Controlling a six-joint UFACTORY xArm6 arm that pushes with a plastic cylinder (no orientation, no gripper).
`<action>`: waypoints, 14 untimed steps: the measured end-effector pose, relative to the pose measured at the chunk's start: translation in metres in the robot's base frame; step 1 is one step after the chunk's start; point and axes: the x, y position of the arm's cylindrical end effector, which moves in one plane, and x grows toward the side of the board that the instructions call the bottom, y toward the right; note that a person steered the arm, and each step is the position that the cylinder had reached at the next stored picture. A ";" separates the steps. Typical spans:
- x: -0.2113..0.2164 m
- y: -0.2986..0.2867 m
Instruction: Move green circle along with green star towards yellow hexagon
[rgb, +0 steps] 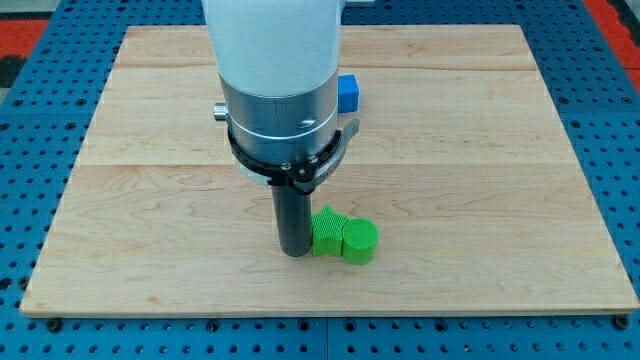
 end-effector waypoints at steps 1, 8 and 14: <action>0.000 0.000; -0.082 0.061; 0.039 0.123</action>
